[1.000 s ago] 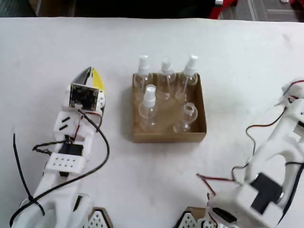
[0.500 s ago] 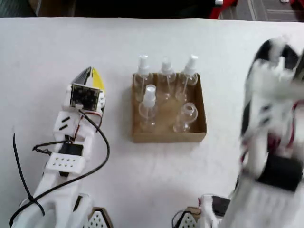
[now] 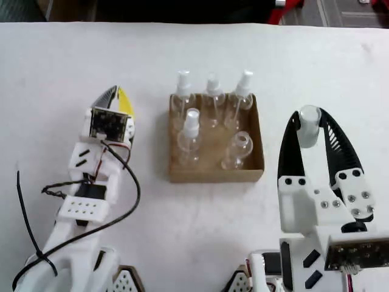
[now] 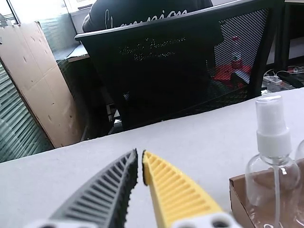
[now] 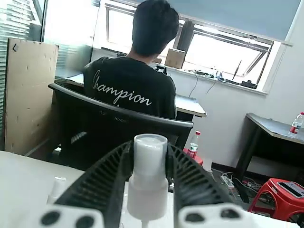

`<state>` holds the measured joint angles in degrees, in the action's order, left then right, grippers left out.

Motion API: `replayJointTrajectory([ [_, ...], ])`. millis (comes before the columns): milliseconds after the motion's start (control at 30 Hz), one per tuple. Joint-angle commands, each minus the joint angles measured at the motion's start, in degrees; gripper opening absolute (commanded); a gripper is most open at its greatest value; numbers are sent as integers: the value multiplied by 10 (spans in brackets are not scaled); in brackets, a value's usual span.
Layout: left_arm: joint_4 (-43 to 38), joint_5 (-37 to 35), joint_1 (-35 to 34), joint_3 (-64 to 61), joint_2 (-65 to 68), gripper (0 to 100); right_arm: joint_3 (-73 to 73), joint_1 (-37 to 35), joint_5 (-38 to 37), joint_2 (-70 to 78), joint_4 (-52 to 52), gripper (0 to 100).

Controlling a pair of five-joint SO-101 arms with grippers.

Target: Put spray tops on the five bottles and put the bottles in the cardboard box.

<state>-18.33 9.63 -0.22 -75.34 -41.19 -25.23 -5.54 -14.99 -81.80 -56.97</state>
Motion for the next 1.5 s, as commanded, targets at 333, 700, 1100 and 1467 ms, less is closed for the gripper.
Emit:
replayJointTrajectory([
  [333,-18,6,5,0,-2,24,-50,-9,-7,57,123,16],
  [700,-18,7,5,0,-2,24,-252,-38,-11,61,460,16],
  [1100,-18,7,2,0,-2,24,-211,-28,207,219,465,16],
  [1467,-18,7,4,2,-1,24,-219,7,309,238,457,16],
])
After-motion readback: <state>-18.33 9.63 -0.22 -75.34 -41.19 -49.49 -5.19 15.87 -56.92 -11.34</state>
